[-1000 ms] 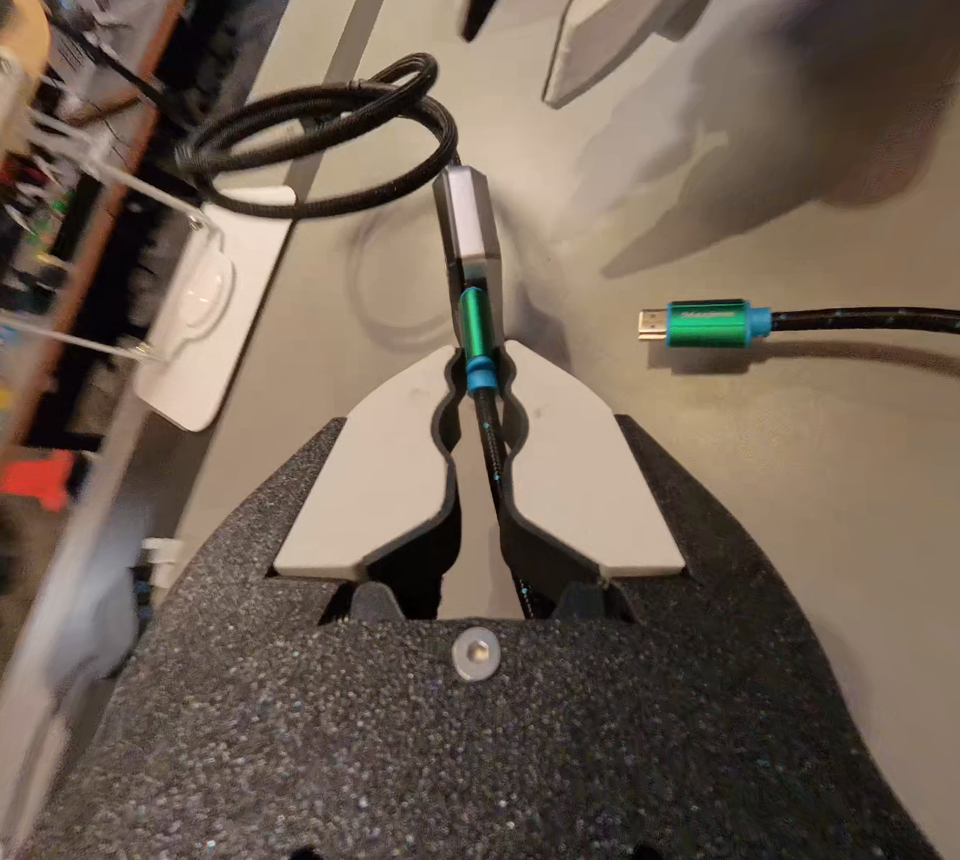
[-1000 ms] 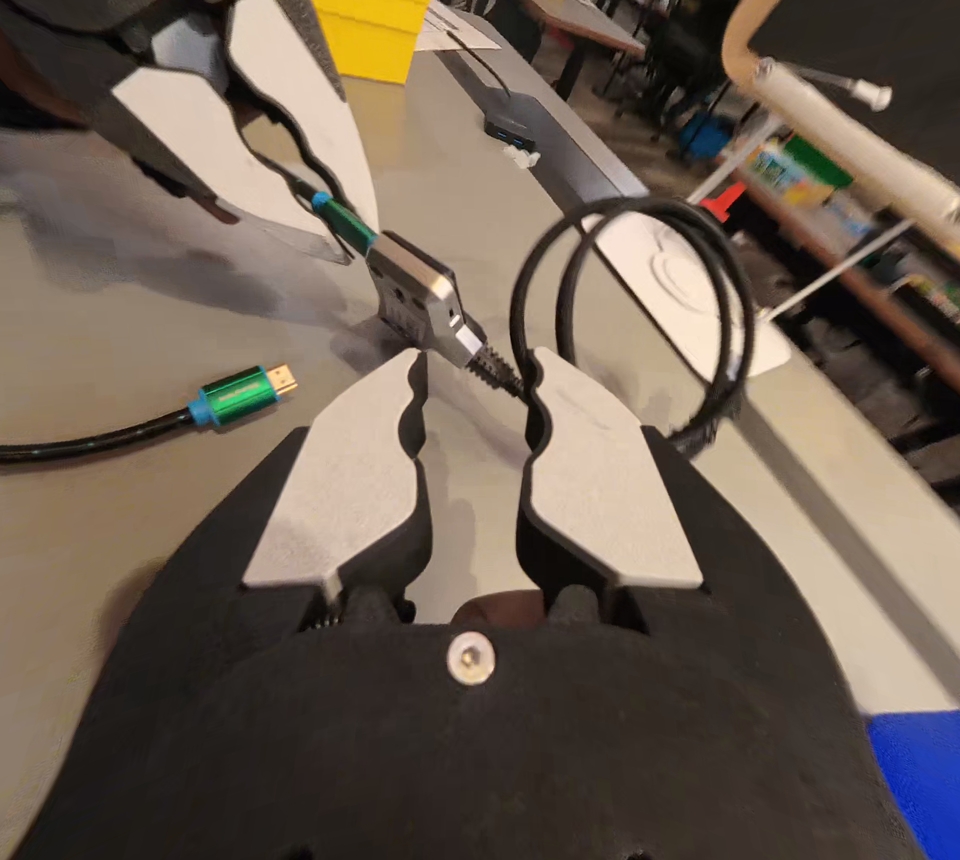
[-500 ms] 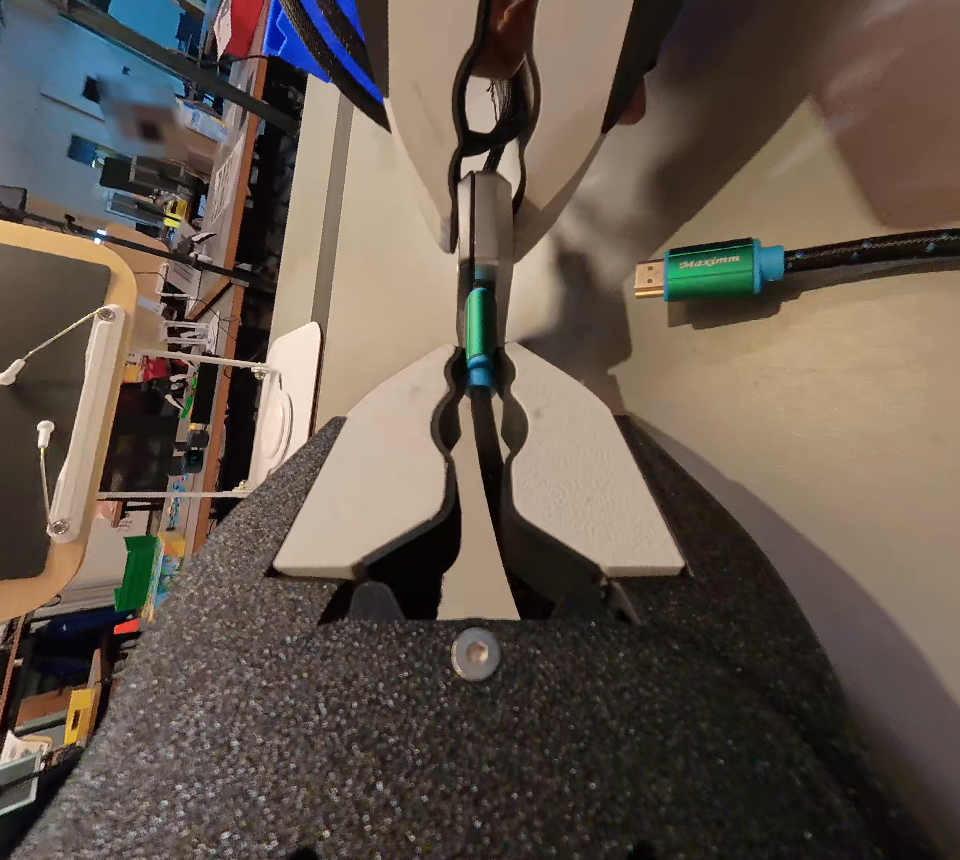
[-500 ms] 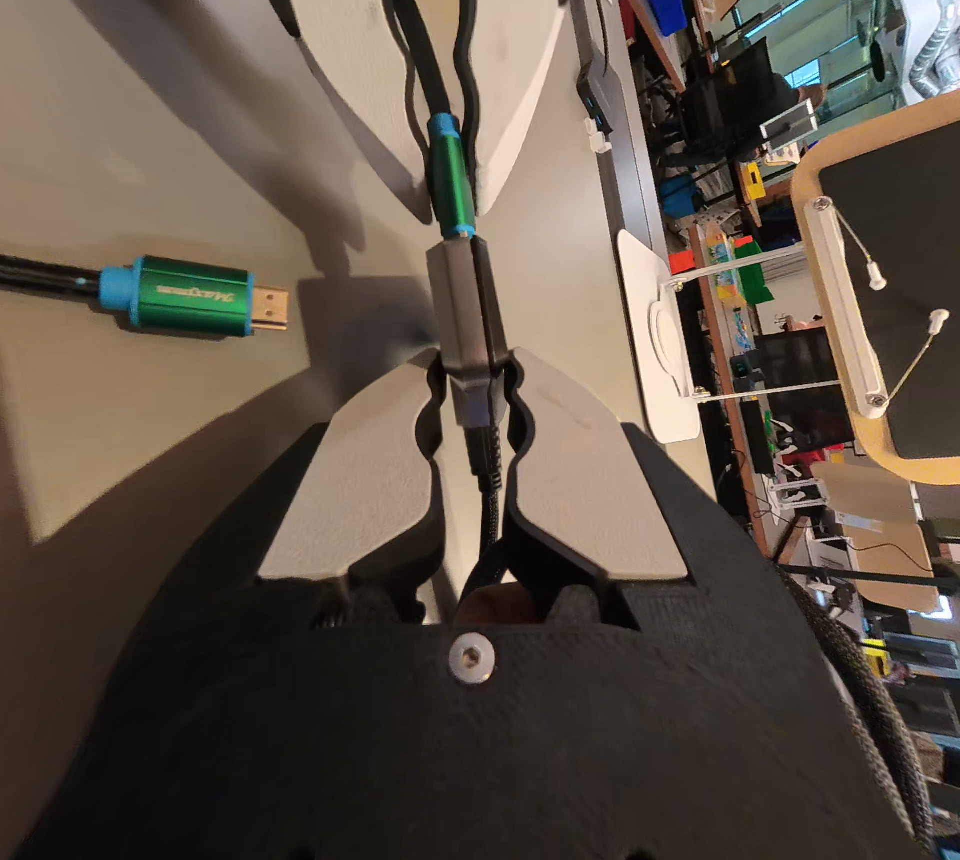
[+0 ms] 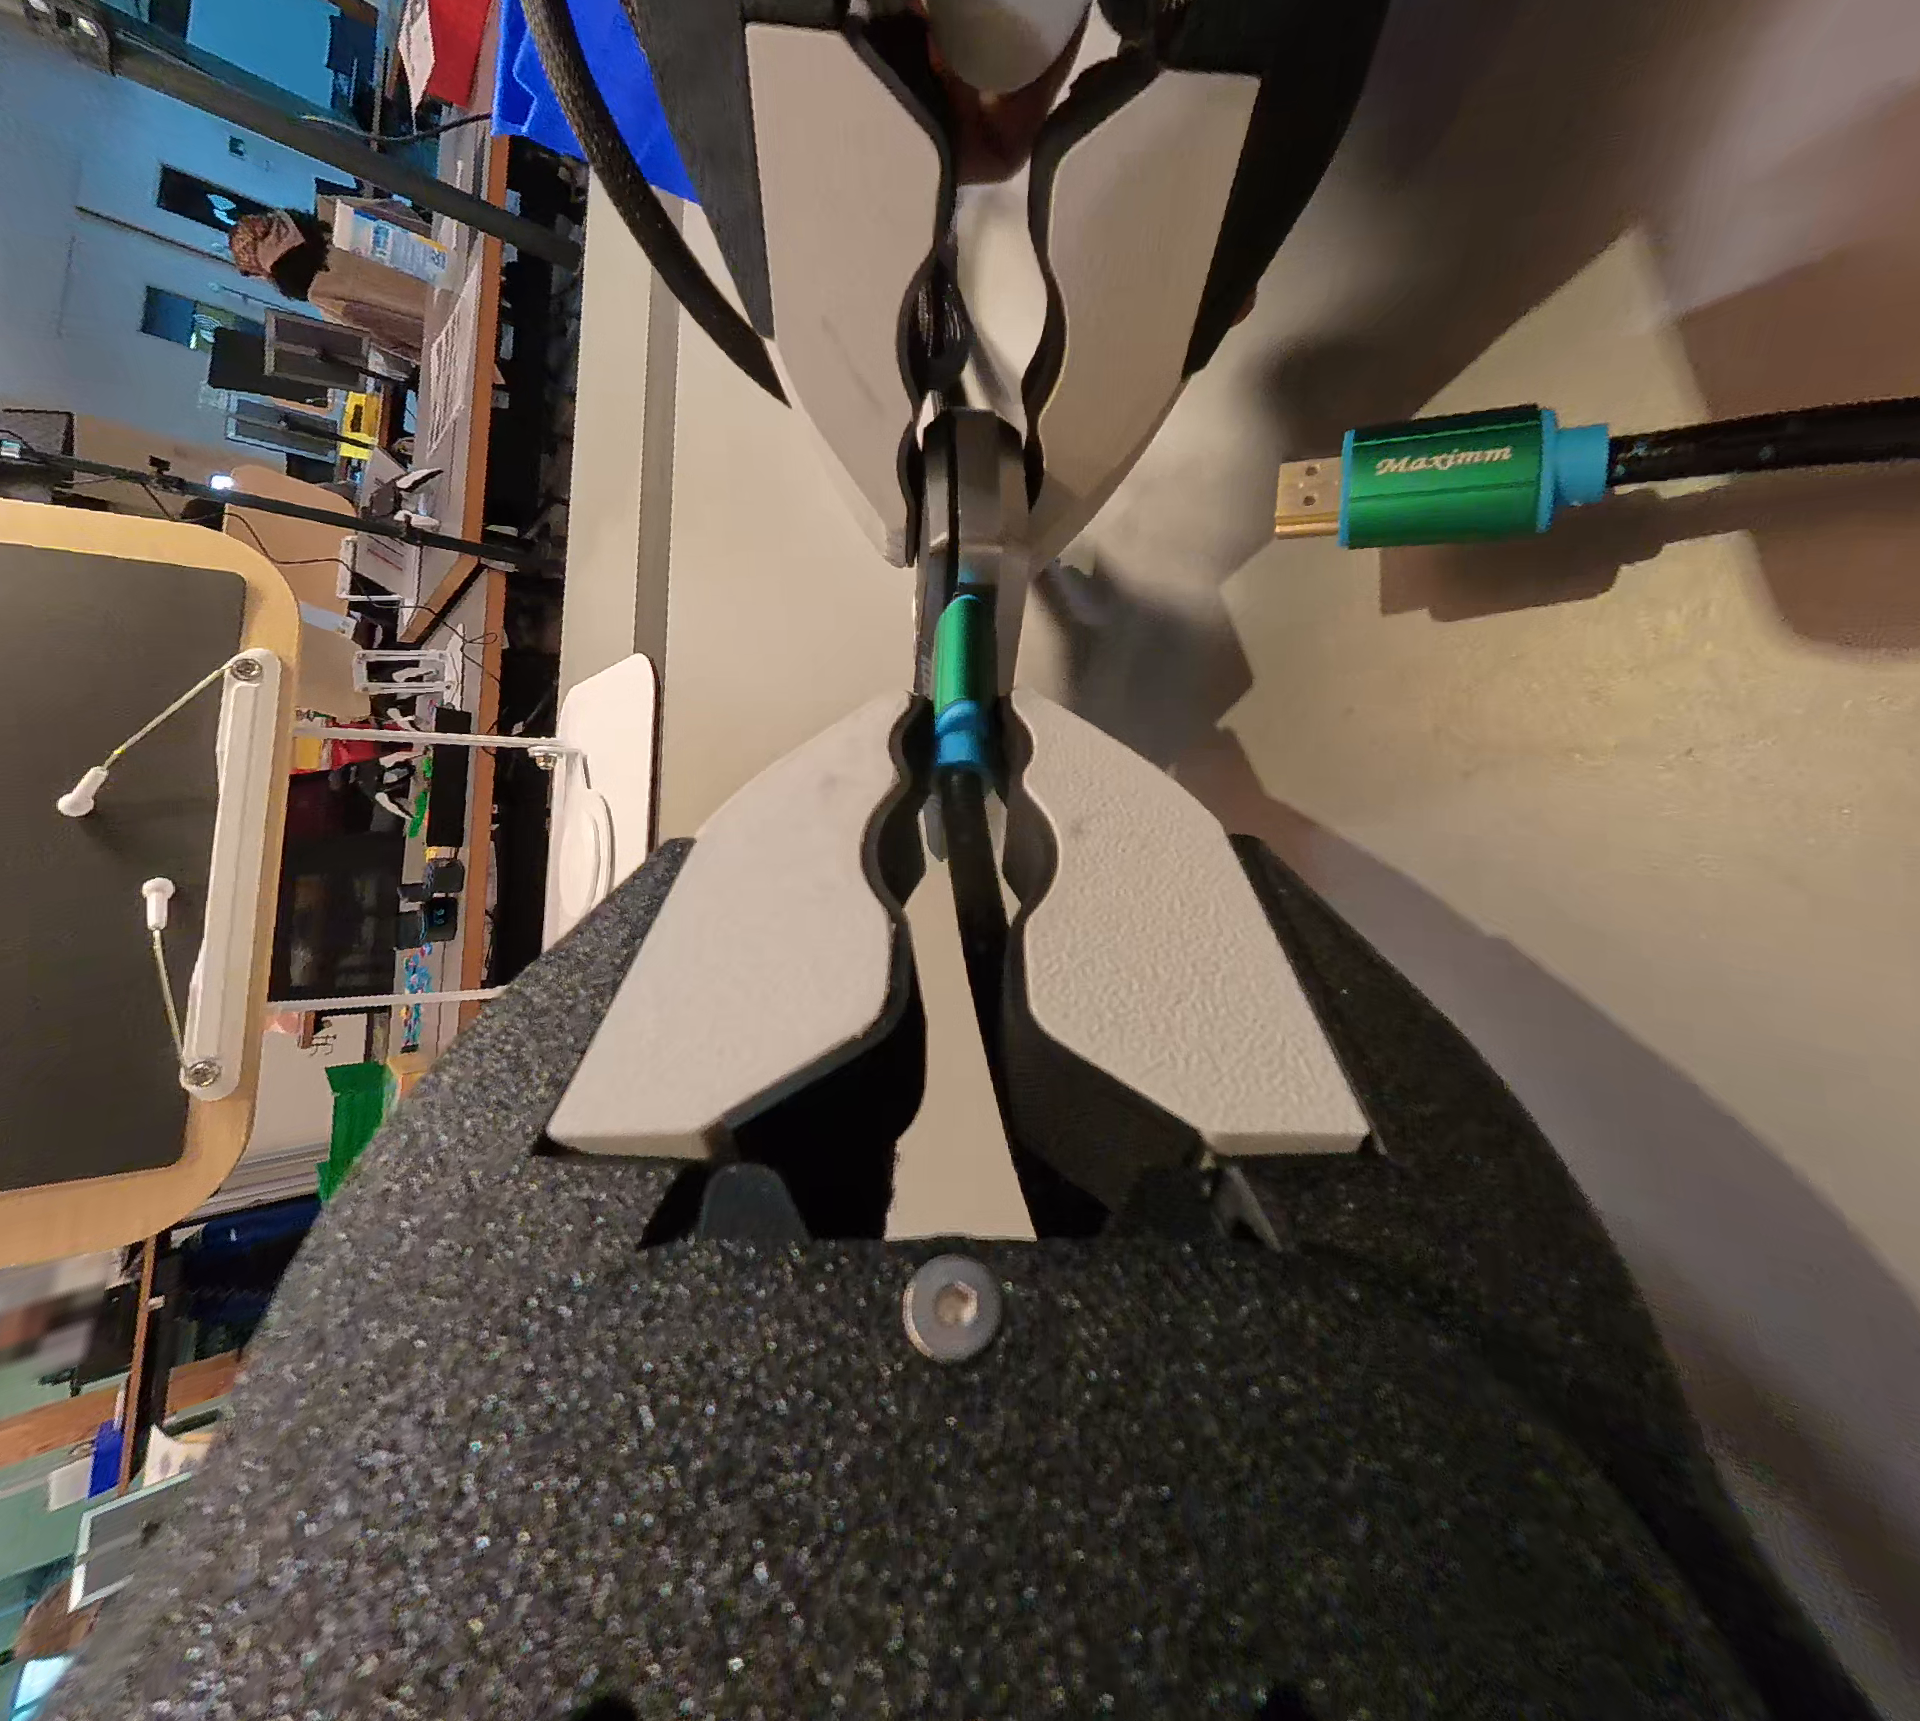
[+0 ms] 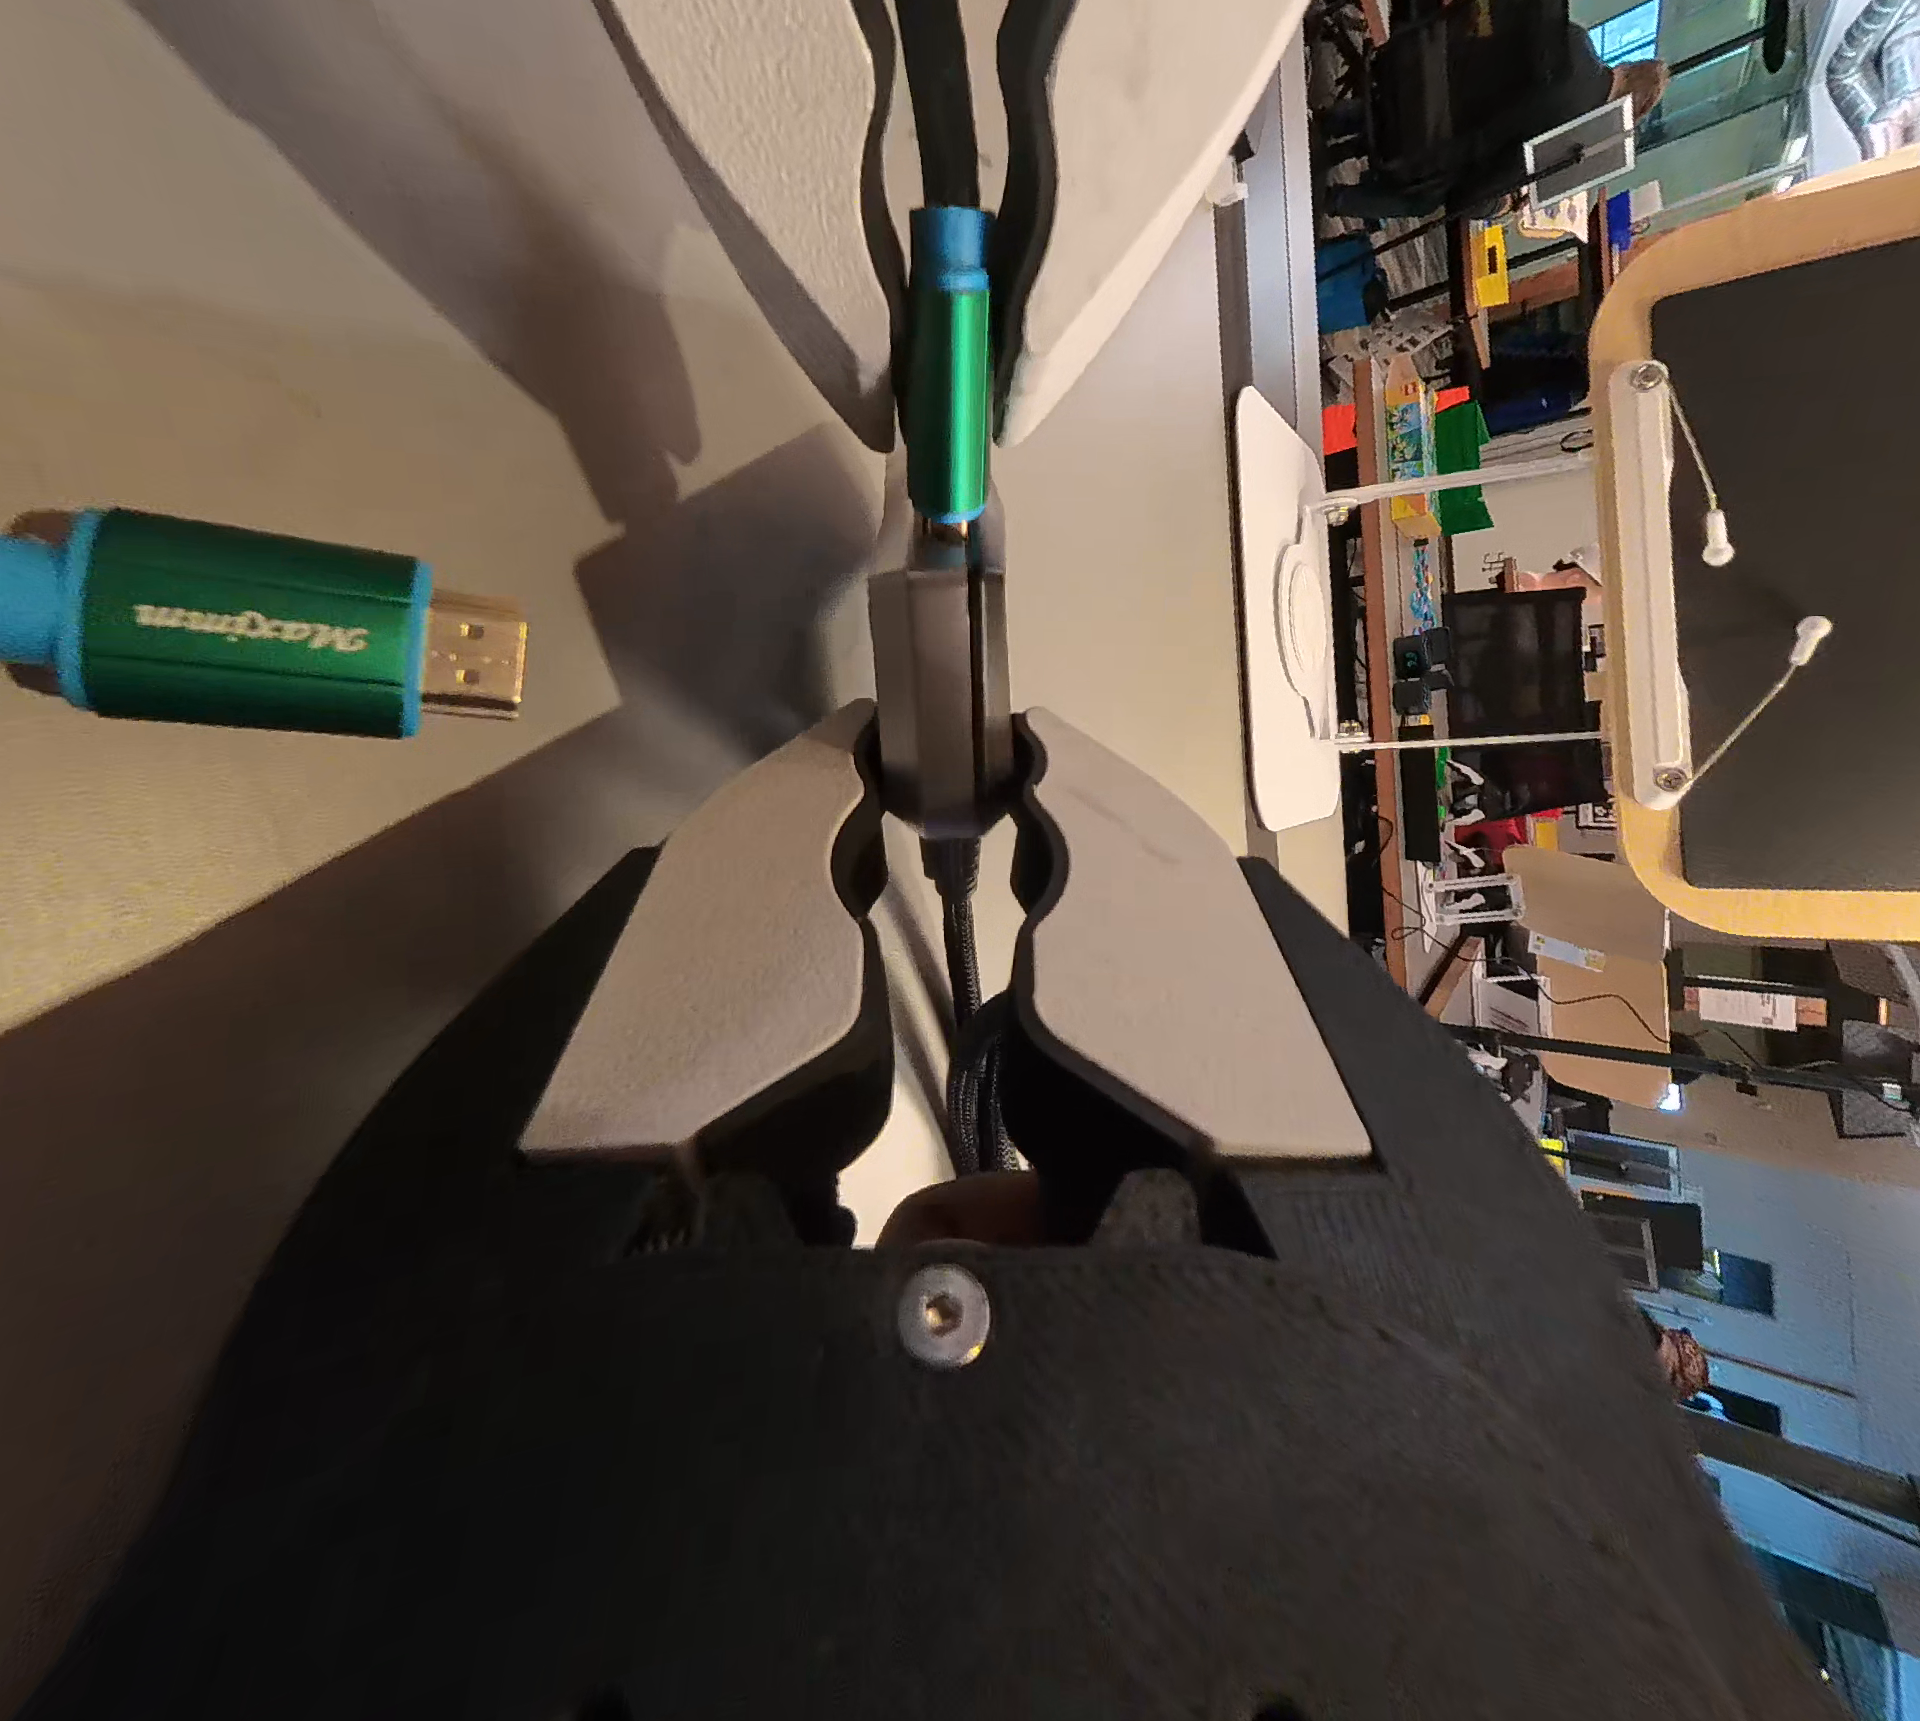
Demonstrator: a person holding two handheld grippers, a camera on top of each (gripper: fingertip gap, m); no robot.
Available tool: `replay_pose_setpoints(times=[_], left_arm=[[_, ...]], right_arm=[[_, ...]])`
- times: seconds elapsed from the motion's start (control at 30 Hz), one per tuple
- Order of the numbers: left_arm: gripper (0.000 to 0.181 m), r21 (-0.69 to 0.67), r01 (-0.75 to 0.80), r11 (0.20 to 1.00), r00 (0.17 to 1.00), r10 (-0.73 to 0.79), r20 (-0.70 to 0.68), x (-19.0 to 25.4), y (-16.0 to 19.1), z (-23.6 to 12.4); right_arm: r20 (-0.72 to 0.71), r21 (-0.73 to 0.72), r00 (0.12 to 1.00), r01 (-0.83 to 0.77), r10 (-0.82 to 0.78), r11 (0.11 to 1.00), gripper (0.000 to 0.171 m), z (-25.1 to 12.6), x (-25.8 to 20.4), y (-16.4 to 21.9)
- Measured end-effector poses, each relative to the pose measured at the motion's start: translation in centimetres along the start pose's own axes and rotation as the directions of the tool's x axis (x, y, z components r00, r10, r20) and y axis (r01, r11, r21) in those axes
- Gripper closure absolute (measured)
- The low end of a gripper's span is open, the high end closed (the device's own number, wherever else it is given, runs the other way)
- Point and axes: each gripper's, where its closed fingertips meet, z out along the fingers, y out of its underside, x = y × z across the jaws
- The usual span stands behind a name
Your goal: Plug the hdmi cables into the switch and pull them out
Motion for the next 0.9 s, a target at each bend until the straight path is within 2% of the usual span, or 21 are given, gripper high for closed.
replay_pose_setpoints(times=[0.13, 0.3, 0.4, 0.5, 0.6, 0.67, 0.7, 0.73, 0.8, 0.9], left_arm=[[0.170, 0.022, 0.043, 0.999, 0.999, -0.043, -0.025, 0.3, 0.0, 0.4], [0.166, 0.134, 0.286, 0.949, 0.950, -0.263, -0.169, 0.9, -0.5, 0.6], [0.132, 0.185, 0.413, 0.892, 0.900, -0.368, -0.234, 0.5, -0.7, 0.2], [0.116, 0.316, 0.537, 0.782, 0.841, -0.466, -0.276, -1.5, -1.8, -1.4], [0.102, 0.473, 0.657, 0.587, 0.746, -0.597, -0.295, -5.1, -2.4, -3.7], [0.106, 0.535, 0.698, 0.476, 0.679, -0.677, -0.283, -7.4, -1.6, -5.1], [0.123, 0.557, 0.703, 0.442, 0.656, -0.706, -0.267, -8.3, -1.0, -5.8], [0.131, 0.576, 0.706, 0.412, 0.626, -0.743, -0.235, -9.3, -0.2, -6.6], [0.133, 0.579, 0.724, 0.376, 0.552, -0.818, -0.159, -11.2, 2.0, -8.0], [0.126, 0.522, 0.774, 0.359, 0.426, -0.905, -0.010, -13.2, 5.8, -11.6]], right_arm=[[0.034, 0.021, 0.999, -0.039, 0.038, 0.999, 0.150, -0.2, -0.2, 0.3], [0.119, 0.058, 0.983, -0.145, 0.138, 0.988, 0.149, -1.1, -0.2, 0.5], [0.104, 0.017, 0.988, -0.120, 0.117, 0.993, 0.149, -1.2, -0.1, 1.3], [0.096, 0.002, 0.988, -0.124, 0.123, 0.992, 0.148, -1.3, -0.1, 1.9], [0.099, 0.002, 0.986, -0.136, 0.135, 0.991, 0.147, -1.5, -0.3, 2.1], [0.106, 0.006, 0.983, -0.151, 0.149, 0.989, 0.146, -1.6, -0.5, 2.0], [0.110, 0.009, 0.981, -0.161, 0.159, 0.987, 0.145, -1.6, -0.6, 2.0], [0.114, 0.009, 0.979, -0.170, 0.168, 0.985, 0.144, -1.6, -0.7, 2.0], [0.124, 0.007, 0.976, -0.184, 0.181, 0.983, 0.143, -1.6, -0.9, 2.1], [0.138, 0.000, 0.971, -0.199, 0.197, 0.980, 0.141, -1.8, -1.3, 2.1]])
